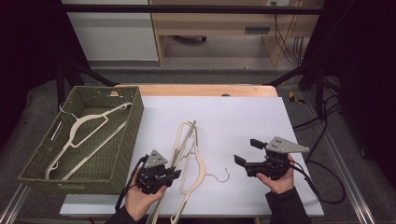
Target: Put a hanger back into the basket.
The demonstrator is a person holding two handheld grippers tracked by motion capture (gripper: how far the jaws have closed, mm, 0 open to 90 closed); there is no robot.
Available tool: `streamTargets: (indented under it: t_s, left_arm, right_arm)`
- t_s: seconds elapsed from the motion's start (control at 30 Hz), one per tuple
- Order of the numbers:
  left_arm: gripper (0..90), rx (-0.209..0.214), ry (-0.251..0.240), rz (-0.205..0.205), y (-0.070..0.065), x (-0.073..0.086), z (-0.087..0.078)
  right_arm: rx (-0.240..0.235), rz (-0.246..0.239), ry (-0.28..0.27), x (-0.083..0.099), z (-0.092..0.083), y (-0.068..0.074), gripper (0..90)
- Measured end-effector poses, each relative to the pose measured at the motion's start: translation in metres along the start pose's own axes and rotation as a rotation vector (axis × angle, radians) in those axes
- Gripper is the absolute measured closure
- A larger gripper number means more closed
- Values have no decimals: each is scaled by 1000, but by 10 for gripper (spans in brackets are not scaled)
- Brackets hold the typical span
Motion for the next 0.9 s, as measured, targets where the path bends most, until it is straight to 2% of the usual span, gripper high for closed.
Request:
streamTargets:
  t_s: [0.2,0.27,0.33,0.37,0.43,0.53,0.63,0.77,0.9]
  left_arm:
    - [809,-45,1,-8,11,-1,-9]
    - [825,-72,-5,-23,17,-2,-12]
    - [850,-109,-6,-21,24,-2,-15]
    - [858,-114,-10,-23,27,-2,-15]
    - [857,-91,-11,-38,32,-2,-18]
    - [859,-96,-21,-30,37,-3,-23]
    - [859,-82,-36,-15,38,-5,-30]
    - [859,-37,-70,15,35,-10,-42]
    - [859,-33,-106,47,33,-15,-56]
  right_arm:
    - [4,14,15,5,1,-6,124]
    - [7,19,15,5,1,-6,123]
    - [11,15,13,5,1,-7,122]
    - [10,19,15,6,1,-7,120]
    - [13,17,16,6,1,-8,119]
    - [16,22,10,6,1,-8,111]
    - [16,25,8,6,0,-9,102]
    - [15,26,5,5,-1,-9,85]
    - [17,26,5,5,-1,-9,75]
Point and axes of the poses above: each handheld gripper's, and its own axes: z roughly forward along the jaws, x roughly out of its underside, y roughly to its left, the point moved 6 cm from there along z, roughly forward along the jaws, and after that the axes turned 6 degrees about y, right-handed, at the moved point
